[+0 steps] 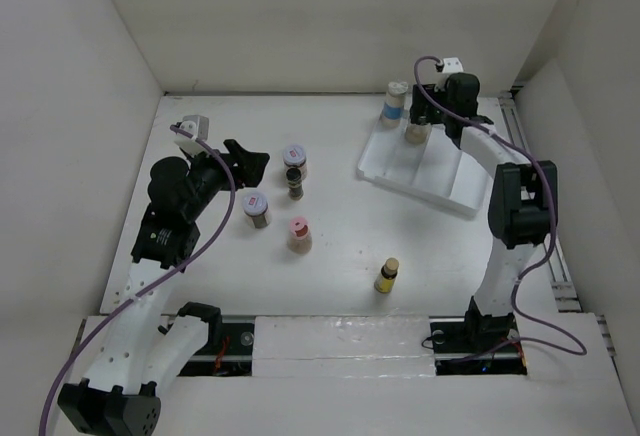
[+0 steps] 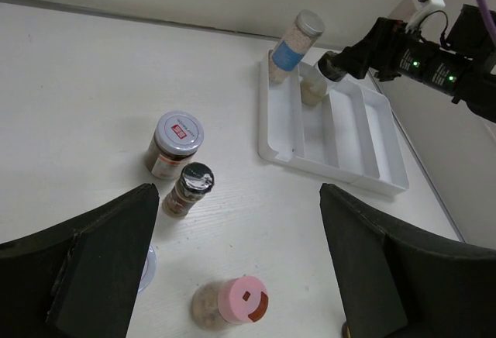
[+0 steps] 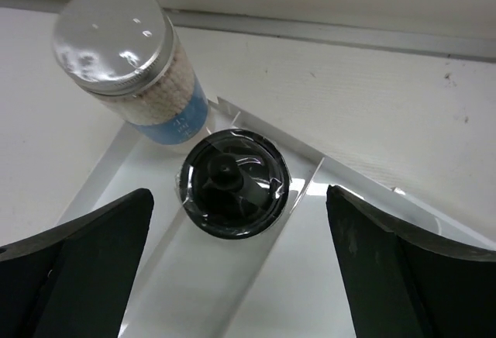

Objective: Organize the condiment bottles

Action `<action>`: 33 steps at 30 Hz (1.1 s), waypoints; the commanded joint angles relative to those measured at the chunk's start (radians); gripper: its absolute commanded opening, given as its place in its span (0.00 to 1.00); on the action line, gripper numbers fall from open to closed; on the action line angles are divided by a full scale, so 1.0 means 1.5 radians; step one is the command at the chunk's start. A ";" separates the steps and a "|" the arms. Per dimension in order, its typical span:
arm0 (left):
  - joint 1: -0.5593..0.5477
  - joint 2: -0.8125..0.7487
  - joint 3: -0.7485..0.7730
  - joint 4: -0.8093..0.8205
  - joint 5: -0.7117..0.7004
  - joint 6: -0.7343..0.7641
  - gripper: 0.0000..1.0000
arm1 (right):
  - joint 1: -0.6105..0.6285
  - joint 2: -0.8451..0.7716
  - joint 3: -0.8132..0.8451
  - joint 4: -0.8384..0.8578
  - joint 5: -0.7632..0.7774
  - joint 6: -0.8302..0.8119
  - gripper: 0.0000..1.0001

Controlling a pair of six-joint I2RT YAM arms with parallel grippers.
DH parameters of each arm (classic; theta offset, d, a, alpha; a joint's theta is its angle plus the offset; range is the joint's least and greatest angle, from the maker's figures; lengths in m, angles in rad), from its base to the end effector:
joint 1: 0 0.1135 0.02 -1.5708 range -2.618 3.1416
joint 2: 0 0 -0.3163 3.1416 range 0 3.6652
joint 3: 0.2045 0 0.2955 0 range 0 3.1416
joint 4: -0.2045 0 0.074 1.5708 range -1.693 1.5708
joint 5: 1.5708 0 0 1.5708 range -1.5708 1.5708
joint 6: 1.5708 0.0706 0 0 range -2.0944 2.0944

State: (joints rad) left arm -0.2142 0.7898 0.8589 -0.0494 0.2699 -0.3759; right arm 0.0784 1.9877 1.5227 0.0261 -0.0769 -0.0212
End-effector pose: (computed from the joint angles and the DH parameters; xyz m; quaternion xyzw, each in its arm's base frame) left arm 0.2147 -0.0660 0.4208 0.0397 0.6992 -0.2959 0.6496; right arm 0.5622 0.0496 0.2652 -0.0626 0.8414 0.0478 0.5347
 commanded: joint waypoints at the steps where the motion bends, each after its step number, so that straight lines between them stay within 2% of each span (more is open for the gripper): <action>1: -0.001 -0.002 0.006 0.026 0.005 0.000 0.81 | 0.020 -0.092 0.011 0.031 0.003 0.003 0.99; 3: -0.001 -0.002 0.006 0.026 0.005 0.000 0.81 | 0.040 -0.152 -0.025 0.031 0.003 -0.004 0.99; 5: -0.001 -0.002 0.006 0.026 -0.003 0.000 0.81 | 0.086 -0.186 -0.048 0.031 -0.011 -0.013 0.95; 8: -0.001 -0.008 0.006 0.020 -0.026 0.000 0.81 | 0.171 -0.204 -0.066 0.038 -0.089 -0.021 0.56; 9: -0.001 -0.015 0.006 0.012 -0.041 -0.008 0.81 | 0.195 -0.204 -0.066 0.038 -0.108 -0.021 0.23; 10: -0.001 -0.015 0.013 -0.002 -0.058 -0.017 0.81 | 0.220 -0.184 -0.066 0.038 -0.128 -0.015 0.16; 11: -0.001 -0.021 0.013 -0.010 -0.100 -0.023 0.81 | 0.244 -0.174 -0.060 0.038 -0.161 -0.015 0.14; 12: -0.001 -0.021 0.020 -0.017 -0.122 -0.032 0.81 | 0.292 -0.163 -0.060 0.038 -0.177 -0.015 0.14; 15: -0.001 -0.048 0.021 -0.034 -0.207 -0.061 0.81 | 0.373 -0.128 -0.045 0.017 -0.185 -0.015 0.44; 16: -0.001 -0.054 0.021 -0.041 -0.223 -0.067 0.82 | 0.386 -0.115 -0.039 0.008 -0.185 -0.021 0.62; 19: -0.001 -0.061 0.021 -0.049 -0.251 -0.083 0.82 | 0.423 -0.095 -0.031 -0.005 -0.185 -0.027 0.82; 23: -0.001 -0.062 0.014 -0.049 -0.245 -0.083 0.84 | 0.446 -0.069 -0.025 -0.022 -0.170 -0.033 0.87; 28: -0.001 -0.068 0.014 -0.037 -0.226 -0.077 0.84 | 0.458 -0.034 0.000 -0.041 -0.124 -0.033 0.87; 33: -0.001 -0.062 0.014 -0.029 -0.208 -0.071 0.84 | 0.458 0.010 0.036 -0.041 -0.085 -0.039 0.82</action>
State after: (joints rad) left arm -0.2150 0.6994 0.8589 -0.1333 -0.0597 -0.4881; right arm 0.7544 1.9709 1.5066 -0.0528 -0.2527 -0.0650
